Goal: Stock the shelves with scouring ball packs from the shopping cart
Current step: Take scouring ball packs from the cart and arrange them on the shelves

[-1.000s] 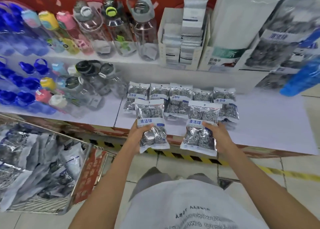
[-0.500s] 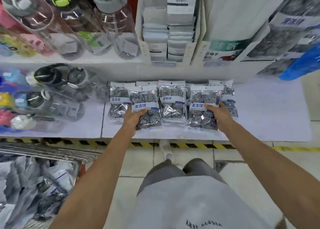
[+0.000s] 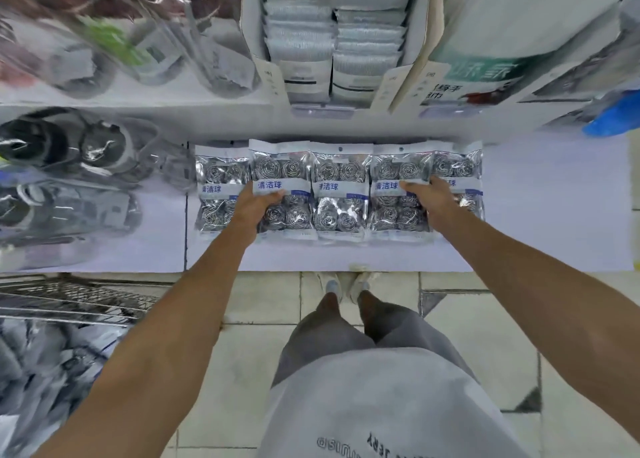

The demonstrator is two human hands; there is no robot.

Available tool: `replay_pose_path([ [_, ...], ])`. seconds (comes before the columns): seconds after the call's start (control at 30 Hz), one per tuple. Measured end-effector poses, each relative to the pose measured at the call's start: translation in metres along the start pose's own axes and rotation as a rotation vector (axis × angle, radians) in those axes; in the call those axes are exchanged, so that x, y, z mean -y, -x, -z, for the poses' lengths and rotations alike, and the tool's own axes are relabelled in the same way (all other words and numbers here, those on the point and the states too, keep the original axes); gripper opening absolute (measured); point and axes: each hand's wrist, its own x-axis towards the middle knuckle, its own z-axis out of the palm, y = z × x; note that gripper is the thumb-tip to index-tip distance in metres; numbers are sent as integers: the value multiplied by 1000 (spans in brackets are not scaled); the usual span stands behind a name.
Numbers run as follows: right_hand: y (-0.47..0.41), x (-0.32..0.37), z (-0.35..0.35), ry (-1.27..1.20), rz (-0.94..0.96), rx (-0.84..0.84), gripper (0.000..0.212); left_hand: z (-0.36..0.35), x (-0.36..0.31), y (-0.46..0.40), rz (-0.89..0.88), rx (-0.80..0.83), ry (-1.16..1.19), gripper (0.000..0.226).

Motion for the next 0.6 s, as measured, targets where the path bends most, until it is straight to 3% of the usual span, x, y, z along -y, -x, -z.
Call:
replay_pose_path([
  [0.23, 0, 4, -13, 232, 104, -97, 81, 2, -2, -11, -131, -24, -116, 84],
  [0.37, 7, 1, -14, 379, 168, -154, 66, 1, 3, -10, -170, -61, -231, 91],
  [0.6, 35, 7, -4, 529, 261, -137, 67, 2, 1, 1, -216, -70, -292, 79],
])
